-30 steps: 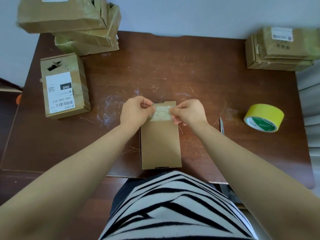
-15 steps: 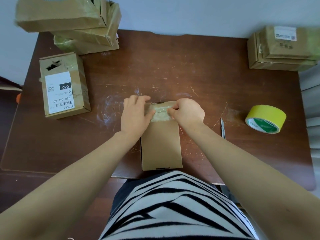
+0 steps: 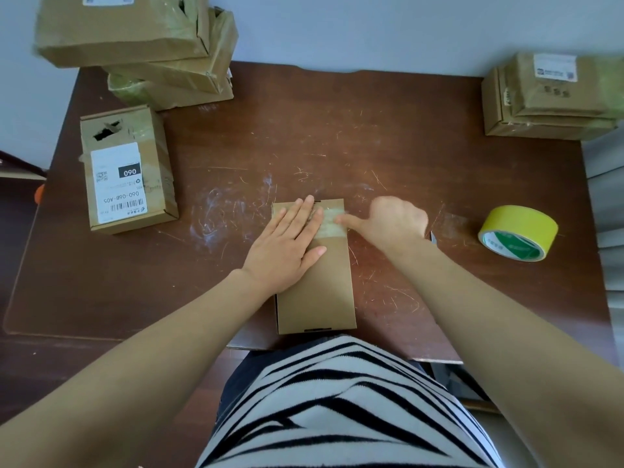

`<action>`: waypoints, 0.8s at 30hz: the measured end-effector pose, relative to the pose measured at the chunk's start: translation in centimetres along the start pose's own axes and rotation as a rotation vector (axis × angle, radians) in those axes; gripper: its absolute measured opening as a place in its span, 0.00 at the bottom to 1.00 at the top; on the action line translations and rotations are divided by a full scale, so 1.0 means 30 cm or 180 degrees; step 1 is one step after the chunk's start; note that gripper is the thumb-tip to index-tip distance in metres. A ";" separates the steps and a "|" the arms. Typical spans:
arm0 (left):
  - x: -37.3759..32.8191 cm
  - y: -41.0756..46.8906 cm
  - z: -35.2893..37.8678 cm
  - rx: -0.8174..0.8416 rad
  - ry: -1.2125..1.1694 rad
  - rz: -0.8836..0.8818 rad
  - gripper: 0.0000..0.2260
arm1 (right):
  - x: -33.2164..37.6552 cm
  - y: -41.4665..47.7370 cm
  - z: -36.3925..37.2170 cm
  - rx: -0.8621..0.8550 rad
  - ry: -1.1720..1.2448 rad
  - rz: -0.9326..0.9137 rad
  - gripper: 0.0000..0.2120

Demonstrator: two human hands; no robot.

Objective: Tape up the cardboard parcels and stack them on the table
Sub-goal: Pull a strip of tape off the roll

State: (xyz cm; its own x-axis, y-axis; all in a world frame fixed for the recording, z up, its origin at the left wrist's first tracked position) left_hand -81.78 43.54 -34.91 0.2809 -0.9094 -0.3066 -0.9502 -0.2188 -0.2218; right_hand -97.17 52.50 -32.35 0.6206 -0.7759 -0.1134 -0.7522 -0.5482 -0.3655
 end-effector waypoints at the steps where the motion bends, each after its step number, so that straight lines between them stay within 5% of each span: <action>1: -0.001 0.000 -0.001 0.0026 -0.0045 0.0006 0.30 | -0.032 -0.003 0.001 -0.0071 0.0023 0.0075 0.28; 4: -0.014 0.001 -0.025 -0.0138 -0.0160 -0.0038 0.34 | 0.008 -0.048 -0.033 -0.1008 0.0664 -0.0712 0.20; 7: -0.028 -0.001 -0.024 -0.0128 0.0009 -0.0210 0.42 | 0.156 -0.138 0.023 -0.0805 0.0488 -0.1924 0.29; 11: -0.014 0.013 0.010 0.0136 0.0025 -0.0251 0.45 | 0.171 -0.127 0.151 -0.0053 0.0224 -0.1888 0.31; 24: -0.022 -0.030 -0.017 -0.0174 0.0088 -0.0225 0.44 | 0.161 -0.166 0.144 -0.0303 0.0601 -0.1758 0.28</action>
State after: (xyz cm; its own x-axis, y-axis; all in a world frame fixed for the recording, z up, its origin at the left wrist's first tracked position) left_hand -81.17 44.16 -34.05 0.3444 -0.9003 -0.2662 -0.9343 -0.3010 -0.1909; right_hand -89.49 52.84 -35.06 0.8824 -0.4048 0.2398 -0.3508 -0.9057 -0.2380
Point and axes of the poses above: each hand's wrist, its own y-axis towards the middle knuckle, its own z-axis out of the palm, x = y × z, the point moved 6 cm from there along y, towards the middle knuckle, and after that the axes turned 9 degrees about -y, right-handed, at the moved point
